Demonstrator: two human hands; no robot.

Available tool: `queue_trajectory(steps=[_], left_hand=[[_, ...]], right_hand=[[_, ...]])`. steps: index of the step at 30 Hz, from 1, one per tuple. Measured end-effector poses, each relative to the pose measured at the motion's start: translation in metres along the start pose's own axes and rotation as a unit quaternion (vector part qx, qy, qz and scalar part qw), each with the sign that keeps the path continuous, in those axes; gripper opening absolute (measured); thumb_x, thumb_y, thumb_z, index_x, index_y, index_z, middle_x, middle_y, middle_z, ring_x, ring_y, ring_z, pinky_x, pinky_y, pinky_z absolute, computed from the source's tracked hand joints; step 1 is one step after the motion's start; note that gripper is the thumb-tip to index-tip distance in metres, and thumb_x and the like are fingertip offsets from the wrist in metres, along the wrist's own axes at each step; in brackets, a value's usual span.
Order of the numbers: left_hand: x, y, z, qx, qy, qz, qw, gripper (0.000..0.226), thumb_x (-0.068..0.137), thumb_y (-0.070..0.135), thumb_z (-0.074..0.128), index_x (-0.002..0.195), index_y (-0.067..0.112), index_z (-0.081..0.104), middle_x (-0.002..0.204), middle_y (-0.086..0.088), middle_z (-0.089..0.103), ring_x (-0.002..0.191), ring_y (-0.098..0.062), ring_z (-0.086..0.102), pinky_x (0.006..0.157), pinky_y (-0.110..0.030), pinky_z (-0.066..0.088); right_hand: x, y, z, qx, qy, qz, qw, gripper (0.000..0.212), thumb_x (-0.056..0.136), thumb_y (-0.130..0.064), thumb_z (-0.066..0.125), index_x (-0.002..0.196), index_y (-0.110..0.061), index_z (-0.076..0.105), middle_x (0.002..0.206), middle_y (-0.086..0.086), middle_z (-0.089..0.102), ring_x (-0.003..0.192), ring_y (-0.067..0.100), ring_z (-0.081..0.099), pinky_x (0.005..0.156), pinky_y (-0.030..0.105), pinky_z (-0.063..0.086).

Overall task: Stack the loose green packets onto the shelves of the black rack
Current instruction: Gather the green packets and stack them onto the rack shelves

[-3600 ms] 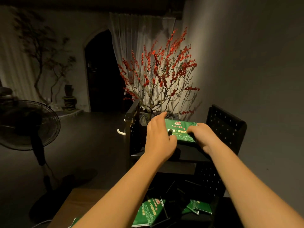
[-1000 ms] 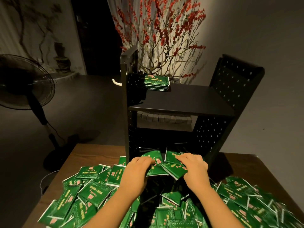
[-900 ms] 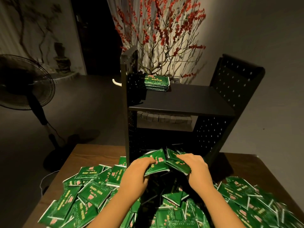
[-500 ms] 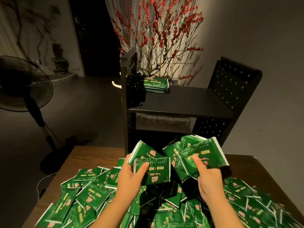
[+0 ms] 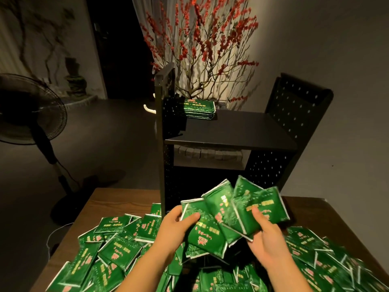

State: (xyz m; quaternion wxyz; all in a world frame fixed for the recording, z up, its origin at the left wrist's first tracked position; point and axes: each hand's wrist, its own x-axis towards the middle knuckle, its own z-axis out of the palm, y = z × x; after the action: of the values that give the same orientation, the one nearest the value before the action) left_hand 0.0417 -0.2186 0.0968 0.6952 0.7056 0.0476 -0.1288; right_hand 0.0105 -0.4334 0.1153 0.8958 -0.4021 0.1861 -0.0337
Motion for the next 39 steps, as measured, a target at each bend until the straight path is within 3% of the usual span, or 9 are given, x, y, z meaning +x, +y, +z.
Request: queue_trajectory(steps=[5, 9, 13, 15, 18, 25, 31, 34, 39], left_hand=[[0.008, 0.015, 0.019, -0.061, -0.015, -0.029, 0.998, 0.024, 0.086, 0.036, 0.073, 0.091, 0.012, 0.076, 0.084, -0.005, 0.076, 0.065, -0.010, 0.069, 0.059, -0.019, 0.051], [0.004, 0.025, 0.026, -0.194, -0.029, -0.087, 0.977, 0.024, 0.091, 0.029, 0.067, 0.101, 0.007, 0.073, 0.084, -0.007, 0.077, 0.064, -0.018, 0.071, 0.054, -0.021, 0.050], [-0.003, 0.018, 0.030, -0.223, -0.063, -0.074, 0.970, 0.010, 0.089, 0.010, 0.064, 0.098, 0.007, 0.064, 0.081, -0.005, 0.071, 0.063, -0.017, 0.064, 0.059, -0.026, 0.048], [-0.004, 0.016, 0.030, -0.202, -0.067, -0.056, 0.976, 0.016, 0.096, 0.008, 0.057, 0.112, 0.008, 0.063, 0.094, -0.009, 0.076, 0.078, -0.020, 0.073, 0.062, -0.027, 0.055], [0.007, 0.008, 0.028, -0.117, -0.033, -0.032, 0.992, 0.032, 0.096, 0.044, 0.056, 0.123, 0.027, 0.061, 0.114, 0.001, 0.073, 0.102, -0.023, 0.071, 0.089, -0.041, 0.055], [0.001, 0.002, 0.036, -0.055, -0.078, -0.012, 0.995, 0.076, 0.067, 0.069, 0.069, 0.131, 0.030, 0.054, 0.117, 0.005, 0.071, 0.105, -0.015, 0.070, 0.098, -0.045, 0.052], [0.000, -0.005, 0.044, -0.069, -0.109, -0.035, 0.991, 0.053, 0.077, 0.040, 0.080, 0.123, 0.026, 0.059, 0.109, -0.004, 0.074, 0.102, -0.025, 0.071, 0.096, -0.053, 0.054], [0.001, -0.007, 0.045, -0.185, -0.081, -0.061, 0.977, 0.033, 0.089, 0.029, 0.070, 0.121, 0.020, 0.068, 0.112, -0.009, 0.074, 0.105, -0.030, 0.070, 0.098, -0.053, 0.051], [0.002, 0.000, 0.041, -0.421, -0.001, -0.117, 0.900, 0.039, 0.093, 0.031, 0.063, 0.124, 0.008, 0.064, 0.112, -0.017, 0.072, 0.104, -0.031, 0.070, 0.089, -0.044, 0.055]], right_hand=[[-0.006, 0.017, 0.011, -0.106, -0.034, -0.015, 0.994, 0.064, 0.066, -0.024, 0.076, 0.124, -0.007, 0.056, 0.122, 0.006, 0.064, 0.126, 0.020, 0.050, 0.114, 0.040, 0.022], [0.001, 0.017, 0.008, -0.113, -0.011, -0.005, 0.993, 0.081, 0.075, -0.030, 0.074, 0.142, 0.000, 0.039, 0.141, 0.009, 0.048, 0.121, 0.023, 0.050, 0.117, 0.041, 0.021], [0.002, 0.013, 0.010, -0.081, 0.034, 0.003, 0.996, 0.095, 0.086, -0.029, 0.072, 0.152, 0.003, 0.012, 0.160, 0.016, 0.020, 0.147, 0.029, 0.020, 0.119, 0.044, 0.016], [0.006, 0.018, 0.009, -0.079, 0.039, 0.013, 0.996, 0.111, 0.068, -0.034, 0.089, 0.151, 0.000, 0.023, 0.156, 0.017, 0.029, 0.146, 0.030, 0.025, 0.120, 0.046, 0.018], [0.024, 0.035, -0.016, -0.108, 0.024, 0.041, 0.993, 0.126, 0.028, -0.042, 0.100, 0.137, -0.006, 0.047, 0.139, 0.017, 0.053, 0.134, 0.032, 0.045, 0.116, 0.056, 0.028], [0.004, 0.035, 0.007, -0.206, -0.092, 0.087, 0.970, 0.047, 0.077, 0.004, 0.069, 0.123, -0.004, 0.061, 0.109, 0.020, 0.071, 0.103, 0.038, 0.067, 0.097, 0.055, 0.050], [0.008, 0.028, 0.016, -0.398, -0.178, 0.084, 0.896, 0.101, 0.068, 0.005, 0.065, 0.147, -0.043, 0.024, 0.105, 0.010, 0.067, 0.083, 0.018, 0.068, 0.068, 0.032, 0.054], [0.009, 0.022, 0.027, -0.450, -0.178, 0.048, 0.874, 0.111, 0.079, -0.009, 0.076, 0.149, -0.052, 0.001, 0.129, -0.008, 0.055, 0.100, 0.007, 0.063, 0.086, 0.029, 0.054], [0.012, 0.013, 0.012, -0.279, -0.048, -0.003, 0.959, 0.075, 0.076, -0.032, 0.078, 0.142, -0.023, 0.044, 0.125, -0.004, 0.063, 0.120, 0.017, 0.056, 0.112, 0.047, 0.037]])
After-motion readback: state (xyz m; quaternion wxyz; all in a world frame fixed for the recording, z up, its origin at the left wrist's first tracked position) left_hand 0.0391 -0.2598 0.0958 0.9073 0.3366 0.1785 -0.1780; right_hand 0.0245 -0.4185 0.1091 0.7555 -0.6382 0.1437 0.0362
